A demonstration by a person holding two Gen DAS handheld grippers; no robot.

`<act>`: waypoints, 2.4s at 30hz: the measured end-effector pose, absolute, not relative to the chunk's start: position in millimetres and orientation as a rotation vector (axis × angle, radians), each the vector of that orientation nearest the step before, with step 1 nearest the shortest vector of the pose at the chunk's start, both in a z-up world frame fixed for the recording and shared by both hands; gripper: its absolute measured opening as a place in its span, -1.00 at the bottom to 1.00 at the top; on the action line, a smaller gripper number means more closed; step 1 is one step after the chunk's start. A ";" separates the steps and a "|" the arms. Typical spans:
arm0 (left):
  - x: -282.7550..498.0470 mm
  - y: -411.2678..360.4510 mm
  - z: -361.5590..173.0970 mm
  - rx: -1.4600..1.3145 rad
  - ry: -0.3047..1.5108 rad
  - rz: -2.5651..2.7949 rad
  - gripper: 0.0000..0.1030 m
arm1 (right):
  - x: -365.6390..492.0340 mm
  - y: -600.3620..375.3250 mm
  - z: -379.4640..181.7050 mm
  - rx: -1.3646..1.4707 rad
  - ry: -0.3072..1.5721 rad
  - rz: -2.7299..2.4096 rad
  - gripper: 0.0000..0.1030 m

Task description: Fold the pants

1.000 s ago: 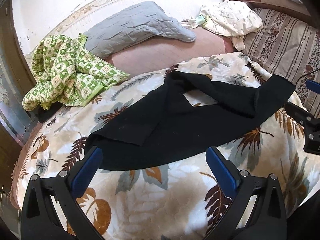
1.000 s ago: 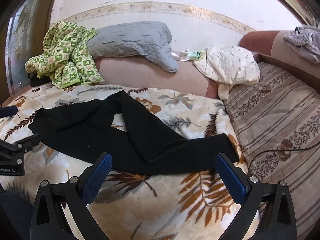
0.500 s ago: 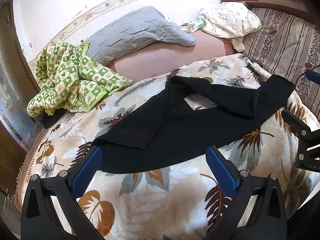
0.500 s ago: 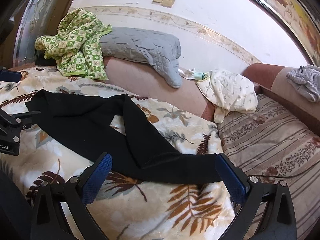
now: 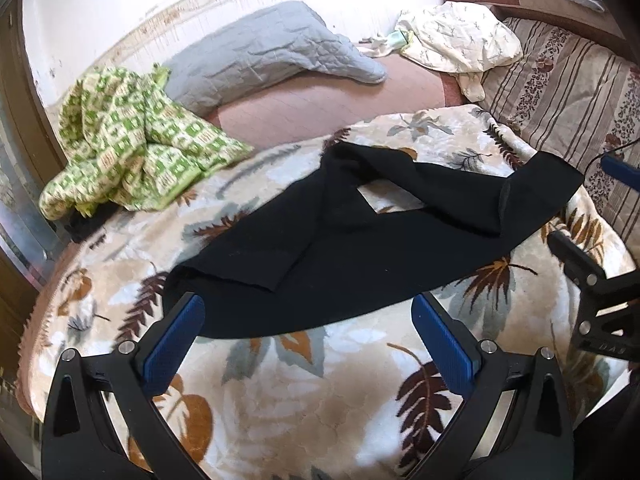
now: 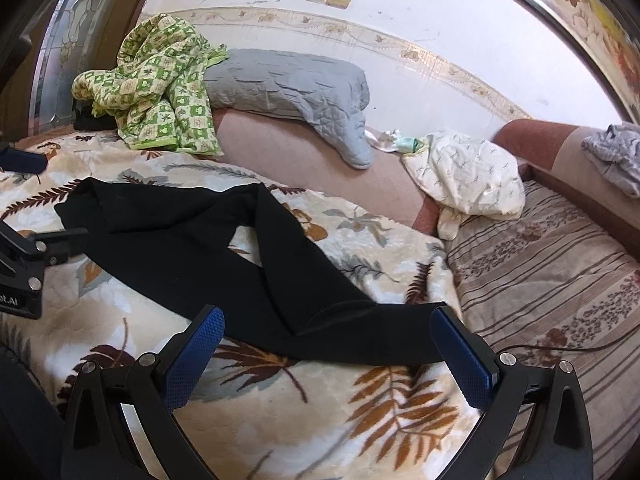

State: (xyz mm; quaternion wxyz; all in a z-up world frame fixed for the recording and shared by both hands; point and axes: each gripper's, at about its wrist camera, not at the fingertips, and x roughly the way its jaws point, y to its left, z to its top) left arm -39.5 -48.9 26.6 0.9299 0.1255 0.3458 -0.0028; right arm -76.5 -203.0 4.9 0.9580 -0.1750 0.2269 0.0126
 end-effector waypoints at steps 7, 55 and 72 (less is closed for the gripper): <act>-37.4 -51.3 21.9 0.249 0.730 -0.017 1.00 | -65.3 -208.8 3.2 -0.255 0.517 0.039 0.99; 4.9 190.8 -64.4 -0.799 0.808 -0.302 1.00 | -29.9 -172.3 -17.6 -0.304 0.584 -0.002 0.99; 32.3 216.6 -77.6 -1.041 0.807 -0.201 0.85 | -12.9 -250.3 -3.0 0.061 0.608 -0.073 0.99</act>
